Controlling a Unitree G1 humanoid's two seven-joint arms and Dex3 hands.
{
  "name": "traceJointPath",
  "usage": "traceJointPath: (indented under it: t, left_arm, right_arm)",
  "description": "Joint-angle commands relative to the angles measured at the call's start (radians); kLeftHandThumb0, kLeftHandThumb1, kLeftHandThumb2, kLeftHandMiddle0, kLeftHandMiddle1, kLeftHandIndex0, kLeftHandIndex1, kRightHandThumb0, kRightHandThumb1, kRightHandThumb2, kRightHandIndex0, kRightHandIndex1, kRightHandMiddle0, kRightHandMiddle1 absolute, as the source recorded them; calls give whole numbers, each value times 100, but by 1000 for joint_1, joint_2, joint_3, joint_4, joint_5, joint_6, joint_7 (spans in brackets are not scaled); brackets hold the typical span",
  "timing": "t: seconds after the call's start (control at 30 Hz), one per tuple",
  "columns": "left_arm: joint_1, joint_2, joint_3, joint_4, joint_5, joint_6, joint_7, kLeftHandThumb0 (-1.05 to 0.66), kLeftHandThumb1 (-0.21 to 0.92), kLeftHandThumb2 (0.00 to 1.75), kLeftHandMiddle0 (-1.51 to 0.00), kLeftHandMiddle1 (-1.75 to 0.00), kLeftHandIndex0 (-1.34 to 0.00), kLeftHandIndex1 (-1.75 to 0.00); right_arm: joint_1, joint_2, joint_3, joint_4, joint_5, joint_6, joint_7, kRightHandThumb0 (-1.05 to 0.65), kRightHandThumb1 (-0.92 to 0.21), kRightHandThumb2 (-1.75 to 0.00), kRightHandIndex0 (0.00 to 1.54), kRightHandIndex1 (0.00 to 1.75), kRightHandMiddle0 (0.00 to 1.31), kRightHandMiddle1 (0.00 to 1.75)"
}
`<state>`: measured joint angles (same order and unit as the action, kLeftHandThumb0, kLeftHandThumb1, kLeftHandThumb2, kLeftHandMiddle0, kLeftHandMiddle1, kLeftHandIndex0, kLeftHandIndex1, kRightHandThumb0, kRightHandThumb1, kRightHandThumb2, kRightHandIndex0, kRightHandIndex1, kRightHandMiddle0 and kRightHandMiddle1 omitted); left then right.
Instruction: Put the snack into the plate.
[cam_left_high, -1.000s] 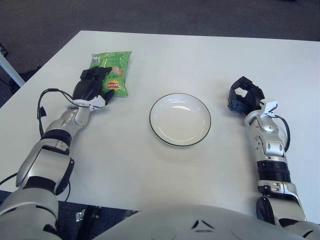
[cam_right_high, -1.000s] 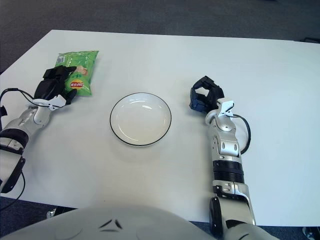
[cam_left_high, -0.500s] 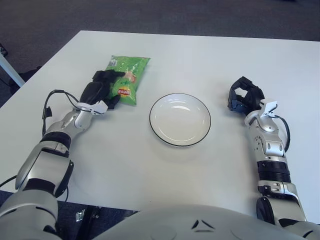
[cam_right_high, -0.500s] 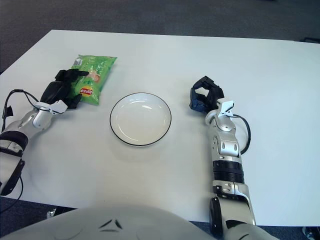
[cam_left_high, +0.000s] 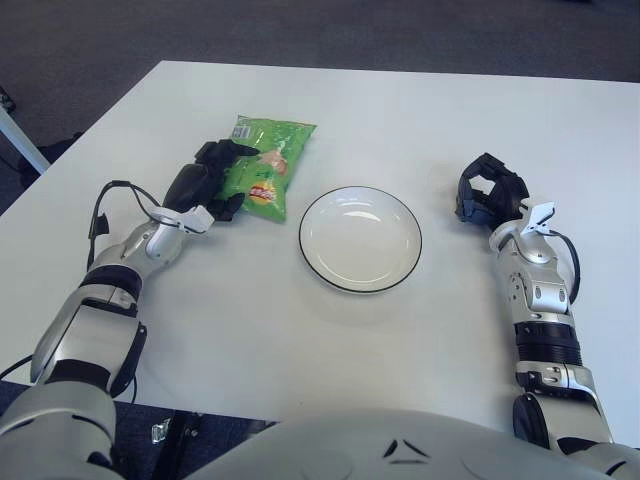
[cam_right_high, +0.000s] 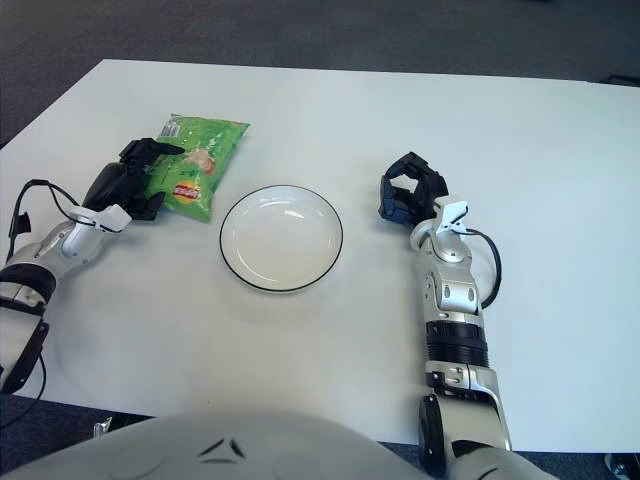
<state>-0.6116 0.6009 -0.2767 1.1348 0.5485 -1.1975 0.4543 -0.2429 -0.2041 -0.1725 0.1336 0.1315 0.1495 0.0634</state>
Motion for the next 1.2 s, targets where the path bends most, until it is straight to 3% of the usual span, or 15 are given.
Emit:
traceJointPath:
  t: [0.0, 0.2, 0.4, 0.63, 1.03, 1.17]
  left_arm:
    - [16, 4, 15, -23, 3, -28, 6, -89, 92, 89, -29, -107, -6, -137]
    - [79, -7, 55, -193, -42, -85, -38, -90, 92, 88, -36, -115, -9, -140]
    - [97, -19, 76, -189, -98, -76, -107, -88, 92, 90, -41, -118, -12, -141]
    - [119, -16, 118, -201, -88, -58, -120, -87, 92, 94, -44, -119, -16, -144]
    - [92, -39, 165, -201, -97, -80, -126, -78, 92, 81, -49, -124, -26, -146]
    - [89, -31, 183, -216, -112, -73, -138, -71, 86, 83, -49, -124, -28, -145]
  right_arm:
    - [48, 9, 7, 36, -5, 43, 6, -46, -40, -122, 129, 175, 55, 175]
    - [49, 6, 9, 32, -7, 46, 6, -46, -40, -122, 130, 175, 55, 175]
    - [44, 8, 7, 35, -5, 53, 3, -46, -40, -122, 129, 175, 55, 175]
    - [43, 8, 9, 38, -4, 49, 6, -46, -40, -122, 129, 175, 55, 175]
    - [42, 8, 10, 38, -6, 48, 6, -46, -40, -122, 129, 175, 55, 175]
    - [40, 11, 10, 38, -6, 50, 1, -46, -40, -122, 129, 175, 55, 175]
